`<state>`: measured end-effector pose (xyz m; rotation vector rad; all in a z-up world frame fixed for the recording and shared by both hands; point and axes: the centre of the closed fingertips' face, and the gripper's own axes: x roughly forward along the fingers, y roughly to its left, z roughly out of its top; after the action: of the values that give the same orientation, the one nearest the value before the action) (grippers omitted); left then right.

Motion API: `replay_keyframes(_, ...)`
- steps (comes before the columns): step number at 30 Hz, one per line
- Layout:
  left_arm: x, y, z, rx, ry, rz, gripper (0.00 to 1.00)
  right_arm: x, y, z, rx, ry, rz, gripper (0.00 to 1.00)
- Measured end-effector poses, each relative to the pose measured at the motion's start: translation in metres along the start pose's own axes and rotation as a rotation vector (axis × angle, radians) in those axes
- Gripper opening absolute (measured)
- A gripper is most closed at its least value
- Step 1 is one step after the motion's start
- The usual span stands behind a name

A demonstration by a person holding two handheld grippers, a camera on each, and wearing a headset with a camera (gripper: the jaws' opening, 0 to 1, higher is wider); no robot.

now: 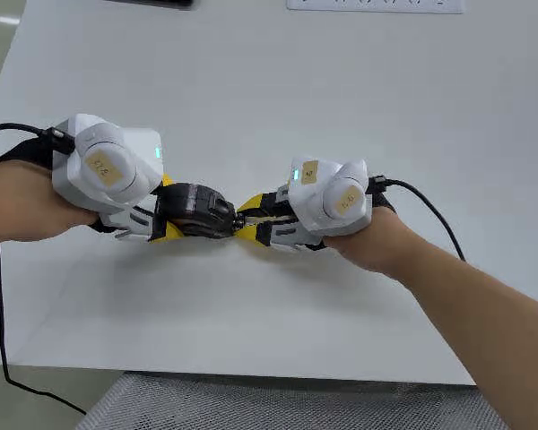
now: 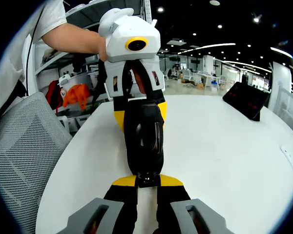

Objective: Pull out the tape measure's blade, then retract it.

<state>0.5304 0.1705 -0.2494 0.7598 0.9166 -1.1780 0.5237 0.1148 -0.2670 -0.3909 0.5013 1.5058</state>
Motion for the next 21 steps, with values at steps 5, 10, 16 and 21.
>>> replay_keyframes(5,0.0003,0.0002,-0.0001,0.007,-0.004,-0.002,0.27,-0.0010,-0.0007,-0.0001,-0.005,-0.002,-0.004,0.10)
replay_keyframes(10,0.0005,0.0012,0.0001,-0.003,-0.021,-0.002,0.27,-0.0016,-0.0015,-0.0001,-0.011,0.001,-0.006,0.10)
replay_keyframes(16,0.0008,0.0012,0.0004,0.006,-0.021,-0.006,0.27,-0.0022,-0.0013,-0.0007,-0.016,0.008,-0.001,0.10)
replay_keyframes(21,0.0010,0.0009,0.0001,0.006,-0.018,0.001,0.27,-0.0029,-0.0016,-0.0015,-0.024,0.013,0.002,0.10)
